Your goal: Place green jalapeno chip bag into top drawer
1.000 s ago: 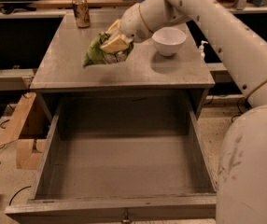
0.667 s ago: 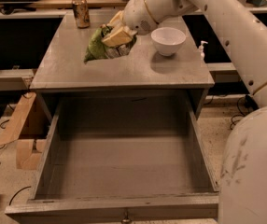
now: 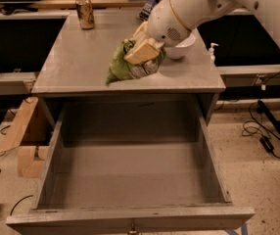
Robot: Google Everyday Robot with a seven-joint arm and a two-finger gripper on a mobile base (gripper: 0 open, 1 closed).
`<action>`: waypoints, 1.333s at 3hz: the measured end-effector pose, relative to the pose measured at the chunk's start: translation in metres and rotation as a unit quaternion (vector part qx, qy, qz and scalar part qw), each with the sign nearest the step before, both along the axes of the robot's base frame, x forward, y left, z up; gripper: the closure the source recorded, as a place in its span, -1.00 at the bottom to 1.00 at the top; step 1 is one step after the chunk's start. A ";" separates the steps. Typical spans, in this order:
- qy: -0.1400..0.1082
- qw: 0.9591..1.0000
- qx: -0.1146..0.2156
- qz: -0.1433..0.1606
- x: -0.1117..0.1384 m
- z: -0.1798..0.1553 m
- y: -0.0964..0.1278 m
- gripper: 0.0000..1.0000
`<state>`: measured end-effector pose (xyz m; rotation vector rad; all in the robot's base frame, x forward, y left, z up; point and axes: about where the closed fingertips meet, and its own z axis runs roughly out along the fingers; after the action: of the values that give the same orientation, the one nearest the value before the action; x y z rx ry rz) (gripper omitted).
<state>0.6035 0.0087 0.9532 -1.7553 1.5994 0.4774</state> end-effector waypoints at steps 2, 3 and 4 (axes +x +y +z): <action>0.130 0.986 0.023 -0.101 -0.082 -0.059 -0.018 1.00; 0.167 0.980 0.010 -0.108 -0.104 -0.097 -0.020 1.00; 0.167 0.980 0.010 -0.107 -0.104 -0.097 -0.019 1.00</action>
Offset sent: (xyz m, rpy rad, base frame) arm -0.1439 -0.0204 -0.1399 0.0916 0.4903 -0.3413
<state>0.4994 -0.0107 0.8562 -1.5217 1.9836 0.7084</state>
